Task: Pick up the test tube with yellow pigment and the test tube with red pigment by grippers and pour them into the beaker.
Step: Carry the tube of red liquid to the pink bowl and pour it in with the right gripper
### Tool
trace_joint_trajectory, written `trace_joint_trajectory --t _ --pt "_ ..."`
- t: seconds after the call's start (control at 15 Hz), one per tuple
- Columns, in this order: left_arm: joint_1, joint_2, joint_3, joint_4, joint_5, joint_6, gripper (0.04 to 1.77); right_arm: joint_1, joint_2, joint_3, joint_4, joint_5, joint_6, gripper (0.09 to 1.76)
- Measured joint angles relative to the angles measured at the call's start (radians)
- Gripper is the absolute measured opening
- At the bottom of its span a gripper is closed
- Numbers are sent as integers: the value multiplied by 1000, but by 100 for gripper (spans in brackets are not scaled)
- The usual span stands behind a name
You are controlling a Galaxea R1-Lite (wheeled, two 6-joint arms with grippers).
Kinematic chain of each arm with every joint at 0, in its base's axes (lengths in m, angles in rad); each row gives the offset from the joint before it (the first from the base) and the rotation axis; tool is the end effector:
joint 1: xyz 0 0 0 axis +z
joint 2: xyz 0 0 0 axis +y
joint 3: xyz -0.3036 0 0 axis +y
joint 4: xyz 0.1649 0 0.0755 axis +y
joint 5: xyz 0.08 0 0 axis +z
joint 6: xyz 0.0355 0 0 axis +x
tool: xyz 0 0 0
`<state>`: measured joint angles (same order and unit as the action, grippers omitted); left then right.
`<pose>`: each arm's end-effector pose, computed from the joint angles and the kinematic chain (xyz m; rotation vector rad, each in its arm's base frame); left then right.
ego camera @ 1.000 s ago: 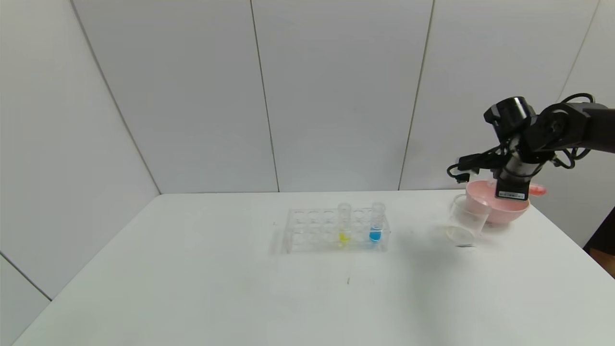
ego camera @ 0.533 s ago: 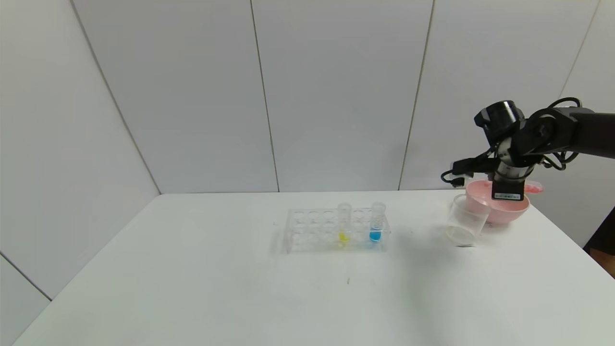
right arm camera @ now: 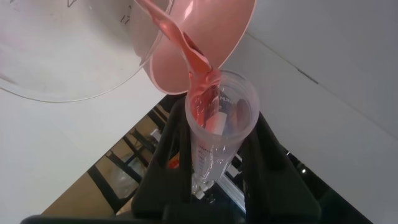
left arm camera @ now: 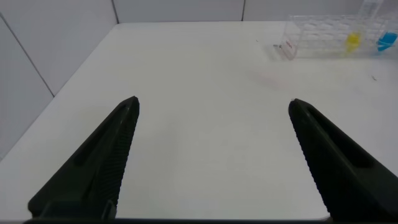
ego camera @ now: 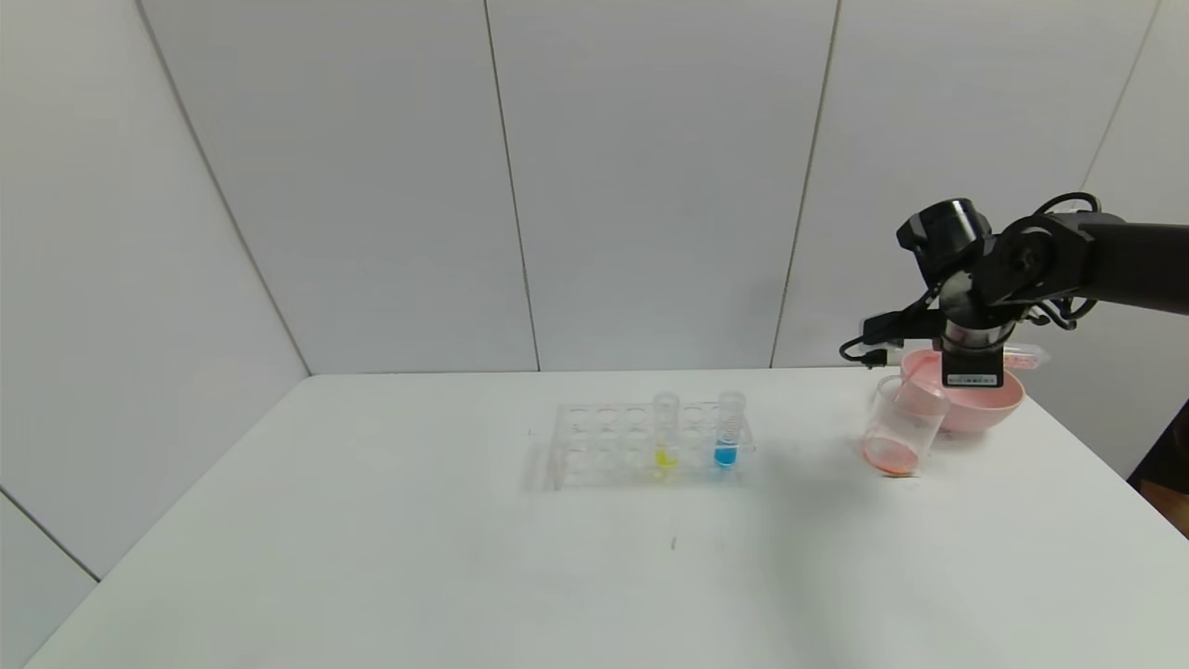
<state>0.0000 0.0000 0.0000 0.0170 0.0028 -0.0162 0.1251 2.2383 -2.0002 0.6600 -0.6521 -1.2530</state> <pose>-0.0232 0.0001 0.0735 -0.0162 0.0170 0.0029 0.4327 0.0327 0.1883 -1.4861 1.0698 0.1051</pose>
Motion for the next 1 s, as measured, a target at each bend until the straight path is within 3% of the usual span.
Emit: trace_joint_trajectory --t 1.0 --pt "0 0 0 0 0 0 172 22 -17 0 4 -124 -100 52"
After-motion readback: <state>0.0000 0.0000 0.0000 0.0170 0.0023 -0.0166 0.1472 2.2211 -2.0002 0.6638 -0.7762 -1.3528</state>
